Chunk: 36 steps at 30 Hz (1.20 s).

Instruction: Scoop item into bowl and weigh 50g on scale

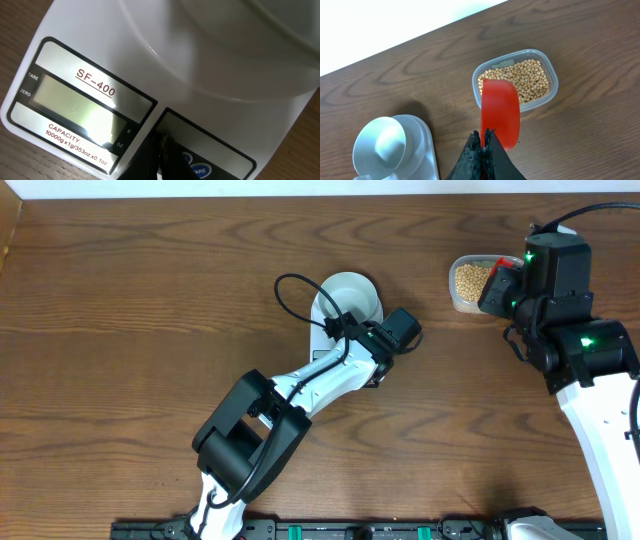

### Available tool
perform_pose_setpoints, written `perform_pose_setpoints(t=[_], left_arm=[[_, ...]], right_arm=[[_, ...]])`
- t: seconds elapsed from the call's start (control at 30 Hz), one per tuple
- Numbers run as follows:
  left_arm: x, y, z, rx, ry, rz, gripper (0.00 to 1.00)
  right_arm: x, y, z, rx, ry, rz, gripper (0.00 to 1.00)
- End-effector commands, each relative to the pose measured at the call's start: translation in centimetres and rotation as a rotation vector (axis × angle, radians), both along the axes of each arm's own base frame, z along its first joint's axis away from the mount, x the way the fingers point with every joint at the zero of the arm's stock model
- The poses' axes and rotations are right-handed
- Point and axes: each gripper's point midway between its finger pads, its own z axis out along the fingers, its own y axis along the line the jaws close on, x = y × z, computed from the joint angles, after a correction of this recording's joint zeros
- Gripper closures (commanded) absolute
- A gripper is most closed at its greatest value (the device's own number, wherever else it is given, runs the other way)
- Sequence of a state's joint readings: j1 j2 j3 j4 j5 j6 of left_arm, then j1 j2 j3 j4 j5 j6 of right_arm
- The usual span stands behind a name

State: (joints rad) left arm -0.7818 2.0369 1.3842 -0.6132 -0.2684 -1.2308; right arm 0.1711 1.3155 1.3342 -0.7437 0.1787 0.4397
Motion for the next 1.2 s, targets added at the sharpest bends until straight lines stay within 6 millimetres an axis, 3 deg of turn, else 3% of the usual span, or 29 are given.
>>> perform_pose_setpoints(t=[0.0, 0.83, 1.17], left_arm=[[-0.4, 0.7, -1.6, 0.044, 0.026, 0.007, 0.93], [-0.5, 0.8, -2.1, 0.052, 0.034, 0.007, 0.93], [-0.6, 0.9, -3.5, 0.070, 0.052, 0.007, 0.93]], right_arm=[[0.1, -0.2, 1.0, 0.009, -0.023, -0.012, 0.99], [0.1, -0.2, 1.0, 0.009, -0.023, -0.013, 0.99], [0.1, -0.2, 1.0, 0.009, -0.024, -0.013, 0.99]])
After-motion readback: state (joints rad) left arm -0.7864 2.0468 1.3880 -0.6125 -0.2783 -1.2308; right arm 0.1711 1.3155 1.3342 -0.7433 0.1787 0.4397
